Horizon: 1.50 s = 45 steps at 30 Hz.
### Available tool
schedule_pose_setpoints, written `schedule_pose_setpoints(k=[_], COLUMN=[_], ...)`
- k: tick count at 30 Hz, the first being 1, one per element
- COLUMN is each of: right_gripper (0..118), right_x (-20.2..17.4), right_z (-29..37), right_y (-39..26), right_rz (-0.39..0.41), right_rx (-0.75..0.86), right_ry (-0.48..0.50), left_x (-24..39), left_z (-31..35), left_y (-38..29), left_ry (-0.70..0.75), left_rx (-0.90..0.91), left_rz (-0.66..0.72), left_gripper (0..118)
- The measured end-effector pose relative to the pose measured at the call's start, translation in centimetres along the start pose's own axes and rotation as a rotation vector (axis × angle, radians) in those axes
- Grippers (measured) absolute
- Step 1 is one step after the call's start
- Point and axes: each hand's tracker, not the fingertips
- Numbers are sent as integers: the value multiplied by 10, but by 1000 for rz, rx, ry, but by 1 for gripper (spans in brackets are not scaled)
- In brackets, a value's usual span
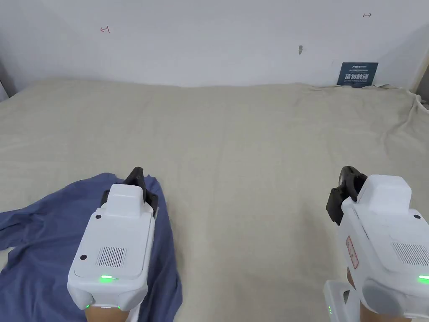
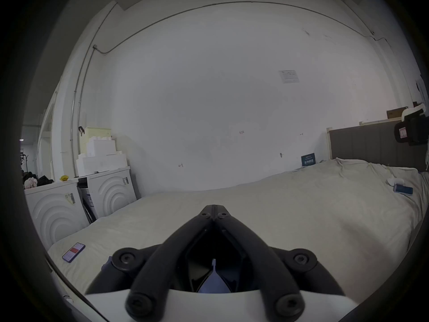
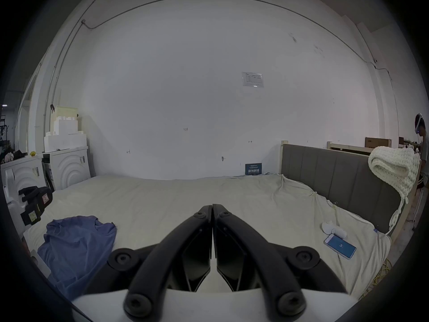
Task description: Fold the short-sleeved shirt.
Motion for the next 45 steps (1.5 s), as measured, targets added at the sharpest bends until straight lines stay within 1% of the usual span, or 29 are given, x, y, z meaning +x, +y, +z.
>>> schedule_pose_setpoints(k=[5,13,45], right_gripper=[1,1,1], right_x=[-2,1,-2], right_z=[2,3,2], right_y=[0,3,8], right_rz=[13,9,21], right_rx=[1,1,9], right_ry=[-2,0,18], left_x=[-6,-9,-13], left_z=[-2,0,1], left_y=[-2,-2,0], left_ry=[-5,-3,3], left_rx=[-3,-7,4], left_rz=[28,54,47], left_gripper=[0,0,0])
